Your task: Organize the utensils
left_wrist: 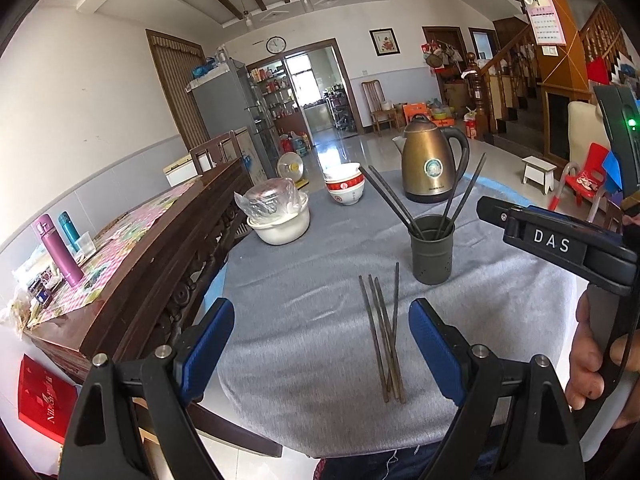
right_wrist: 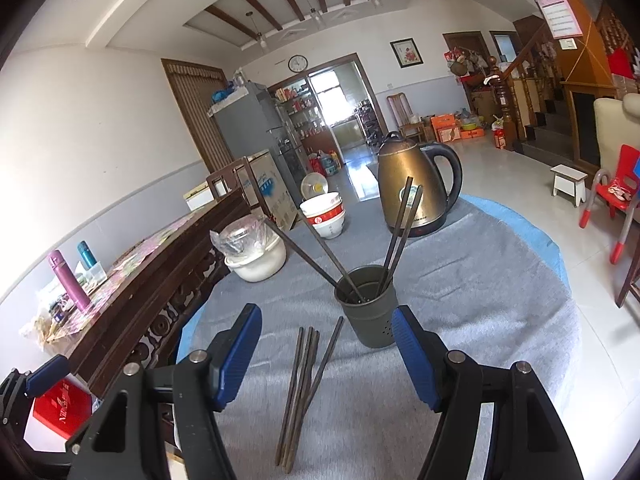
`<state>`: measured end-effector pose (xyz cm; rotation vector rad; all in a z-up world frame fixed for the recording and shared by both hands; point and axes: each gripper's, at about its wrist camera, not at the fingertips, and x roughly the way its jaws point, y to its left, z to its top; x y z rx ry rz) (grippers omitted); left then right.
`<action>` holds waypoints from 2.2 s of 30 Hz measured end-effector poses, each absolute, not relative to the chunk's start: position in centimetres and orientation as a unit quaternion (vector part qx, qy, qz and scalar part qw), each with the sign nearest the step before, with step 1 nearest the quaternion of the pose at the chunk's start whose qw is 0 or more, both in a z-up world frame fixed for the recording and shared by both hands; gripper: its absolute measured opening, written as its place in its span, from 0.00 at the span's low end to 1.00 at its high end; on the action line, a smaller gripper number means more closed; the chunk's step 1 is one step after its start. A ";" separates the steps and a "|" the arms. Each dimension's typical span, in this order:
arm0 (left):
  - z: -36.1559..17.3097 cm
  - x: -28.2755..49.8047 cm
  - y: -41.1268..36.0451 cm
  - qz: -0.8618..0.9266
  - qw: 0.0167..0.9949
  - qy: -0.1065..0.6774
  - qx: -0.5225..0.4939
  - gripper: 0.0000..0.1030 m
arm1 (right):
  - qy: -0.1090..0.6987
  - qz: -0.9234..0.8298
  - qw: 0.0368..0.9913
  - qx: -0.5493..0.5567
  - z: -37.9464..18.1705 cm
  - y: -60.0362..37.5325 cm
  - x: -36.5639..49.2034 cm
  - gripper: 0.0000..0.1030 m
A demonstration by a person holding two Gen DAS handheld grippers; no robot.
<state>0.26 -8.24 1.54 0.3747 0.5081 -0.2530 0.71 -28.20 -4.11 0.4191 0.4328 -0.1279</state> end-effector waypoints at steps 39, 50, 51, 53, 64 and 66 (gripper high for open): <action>-1.1 0.5 -8.1 -0.113 0.932 0.269 0.213 0.87 | 0.272 -0.050 0.942 0.191 -5.9 -27.2 1.3 0.69; -1.8 -0.5 -9.2 -0.150 0.921 0.280 0.225 0.87 | 0.281 -0.057 0.939 0.192 -6.2 -27.7 1.3 0.69; -1.9 -0.6 -9.3 -0.153 0.920 0.281 0.226 0.87 | 0.282 -0.057 0.938 0.192 -6.1 -27.7 1.3 0.69; -2.0 -0.8 -9.5 -0.157 0.919 0.282 0.228 0.87 | 0.284 -0.058 0.938 0.190 -6.2 -27.7 1.3 0.69; -2.4 -1.1 -9.9 -0.162 0.917 0.282 0.231 0.87 | 0.291 -0.058 0.936 0.188 -6.6 -27.7 1.6 0.69; -2.3 -1.1 -9.8 -0.162 0.917 0.281 0.231 0.87 | 0.292 -0.058 0.936 0.187 -6.6 -27.6 1.6 0.69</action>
